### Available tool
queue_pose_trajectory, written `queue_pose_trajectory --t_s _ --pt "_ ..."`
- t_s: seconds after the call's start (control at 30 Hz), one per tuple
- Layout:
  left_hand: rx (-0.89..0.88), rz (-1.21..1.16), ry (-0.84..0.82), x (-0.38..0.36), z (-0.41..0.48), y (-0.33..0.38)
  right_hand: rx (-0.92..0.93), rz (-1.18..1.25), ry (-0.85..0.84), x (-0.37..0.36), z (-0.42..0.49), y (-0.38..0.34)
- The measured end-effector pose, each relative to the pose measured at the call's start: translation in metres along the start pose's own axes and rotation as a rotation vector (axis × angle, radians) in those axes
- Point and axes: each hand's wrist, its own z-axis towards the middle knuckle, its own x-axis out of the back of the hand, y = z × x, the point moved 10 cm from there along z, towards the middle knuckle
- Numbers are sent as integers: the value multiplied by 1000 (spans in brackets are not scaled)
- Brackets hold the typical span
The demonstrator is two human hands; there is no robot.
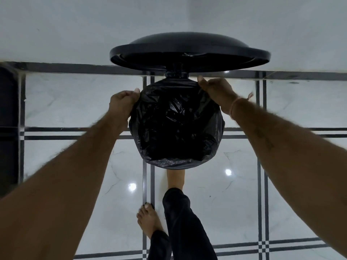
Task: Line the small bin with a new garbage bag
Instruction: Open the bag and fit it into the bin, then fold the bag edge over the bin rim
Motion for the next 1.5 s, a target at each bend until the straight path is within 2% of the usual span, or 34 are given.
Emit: queue_pose_trajectory --t_s 0.13,0.23,0.33,0.4,0.47,0.57,0.67,0.8,0.9,0.97,1.03,1.17,1.27,1.37,1.5 --pt "125 -6 113 20 -24 -13 -61 82 133 23 -37 21" --pt "162 -67 188 34 -55 7 -120 374 254 53 -77 26" --pt "126 -171 126 30 -78 44 -170 707 221 77 -107 8" --pt "86 -200 70 22 -89 79 -115 740 162 95 -121 -22" --pt "41 -161 -29 7 -96 117 -62 654 68 104 -128 -58" --pt "11 31 -137 -17 -106 147 -34 392 -51 101 -128 -93" --pt "-21 188 -109 -20 -111 145 -18 225 -46 92 -127 -97" --pt "-177 245 -162 -23 -129 121 44 205 -17 70 -143 -65" --pt "-274 233 -120 -18 -139 91 50 244 37 54 -159 -34" --pt "-318 304 -57 -13 -141 62 70 237 60 38 -166 -13" --pt "-333 384 19 -10 -143 29 106 183 100 22 -171 7" --pt "-388 473 70 -14 -143 -18 155 44 127 -12 -163 44" --pt "-459 550 107 -17 -136 -39 192 -13 160 -28 -159 57" --pt "-499 547 113 -20 -134 -52 229 51 243 -32 -164 67" --pt "-509 582 106 -18 -135 -61 202 26 271 -41 -176 83"
